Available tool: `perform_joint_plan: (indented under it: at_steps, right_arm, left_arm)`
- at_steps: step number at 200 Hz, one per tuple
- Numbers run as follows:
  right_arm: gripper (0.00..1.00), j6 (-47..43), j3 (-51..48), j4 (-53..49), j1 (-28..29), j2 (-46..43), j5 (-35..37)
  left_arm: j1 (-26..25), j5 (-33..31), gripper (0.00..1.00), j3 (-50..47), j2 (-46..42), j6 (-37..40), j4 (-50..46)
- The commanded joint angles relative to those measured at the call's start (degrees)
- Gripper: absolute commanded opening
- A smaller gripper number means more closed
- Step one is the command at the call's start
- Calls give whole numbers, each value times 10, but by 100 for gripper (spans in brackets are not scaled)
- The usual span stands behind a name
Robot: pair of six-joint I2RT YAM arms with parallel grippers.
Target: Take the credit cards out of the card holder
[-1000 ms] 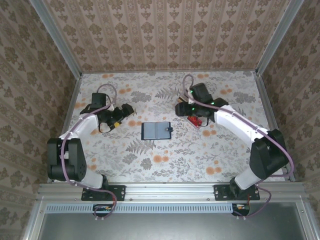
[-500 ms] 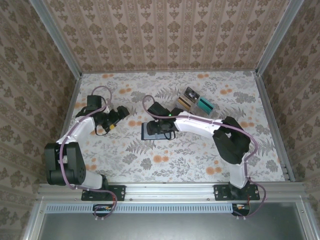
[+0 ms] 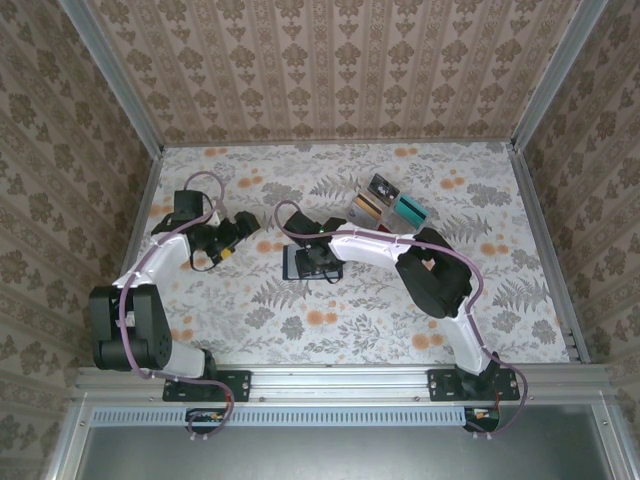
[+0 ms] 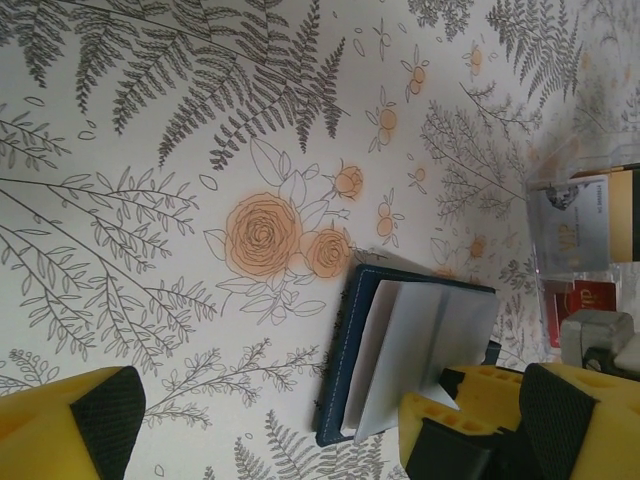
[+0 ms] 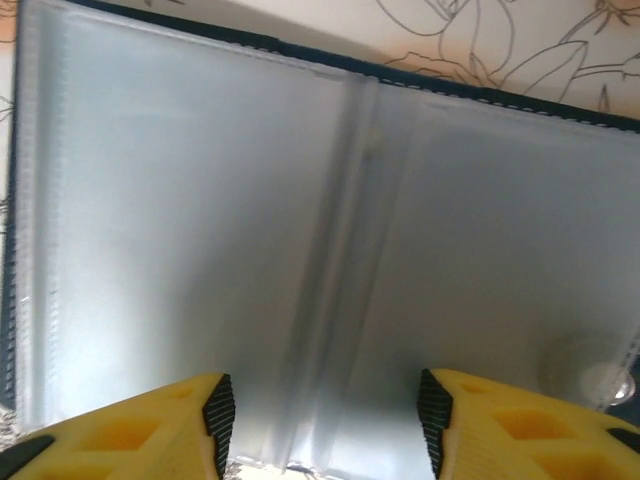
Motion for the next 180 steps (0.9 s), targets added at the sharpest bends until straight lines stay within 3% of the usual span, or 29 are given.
perform_joint_plan:
  at_steps: [1, 40, 81, 134, 180]
  right_arm:
    - [50, 6, 4, -38, -7, 17, 22]
    - [40, 12, -17, -32, -13, 12, 24]
    - [35, 15, -25, -27, -18, 14, 20]
    - [32, 13, -30, -15, -20, 16, 0]
    - [31, 15, -36, -5, -25, 15, -19]
  left_arm:
    - [-6, 23, 100, -3, 8, 10, 12]
    - [-31, 50, 94, 4, 40, 3, 30]
    - [-73, 63, 79, 13, 75, 4, 38]
    - [-118, 82, 49, 31, 129, 13, 42]
    - [-130, 94, 40, 55, 180, 23, 44]
